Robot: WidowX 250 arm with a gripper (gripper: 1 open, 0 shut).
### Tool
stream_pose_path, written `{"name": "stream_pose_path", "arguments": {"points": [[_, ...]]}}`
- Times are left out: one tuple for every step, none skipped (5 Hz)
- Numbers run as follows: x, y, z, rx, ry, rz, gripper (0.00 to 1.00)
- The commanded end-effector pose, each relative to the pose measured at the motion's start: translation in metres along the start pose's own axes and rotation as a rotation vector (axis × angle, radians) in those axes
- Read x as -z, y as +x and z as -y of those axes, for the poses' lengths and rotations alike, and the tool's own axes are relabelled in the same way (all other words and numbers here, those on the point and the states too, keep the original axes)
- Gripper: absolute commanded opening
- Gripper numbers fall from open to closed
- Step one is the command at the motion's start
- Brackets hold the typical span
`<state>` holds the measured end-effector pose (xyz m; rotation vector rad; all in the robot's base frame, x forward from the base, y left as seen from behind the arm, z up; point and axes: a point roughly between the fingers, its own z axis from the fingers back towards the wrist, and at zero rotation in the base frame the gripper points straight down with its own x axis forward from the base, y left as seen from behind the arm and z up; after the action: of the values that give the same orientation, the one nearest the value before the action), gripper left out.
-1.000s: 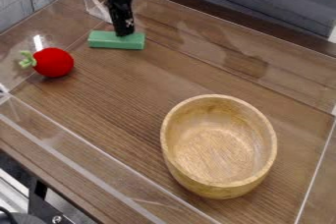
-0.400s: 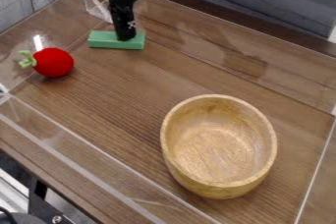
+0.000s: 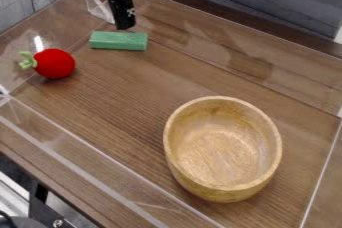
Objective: Put the green block in the brown bowl
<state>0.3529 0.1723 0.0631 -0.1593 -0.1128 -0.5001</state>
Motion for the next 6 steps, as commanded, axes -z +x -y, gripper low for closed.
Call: {"name": "stream_pose_path", "arguments": {"points": [[-0.023, 0.006, -0.008, 0.020, 0.074, 0.044, 1.00], [-0.010, 0.004, -0.010, 0.027, 0.061, 0.034, 1.00], [0.000, 0.003, -0.013, 0.029, 0.051, 0.025, 1.00], [0.006, 0.003, -0.014, 0.027, 0.048, 0.017, 0.00], [0.004, 0.004, -0.013, 0.027, 0.049, 0.016, 0.00], [-0.006, 0.006, -0.007, 0.025, 0.052, 0.026, 0.00]]}}
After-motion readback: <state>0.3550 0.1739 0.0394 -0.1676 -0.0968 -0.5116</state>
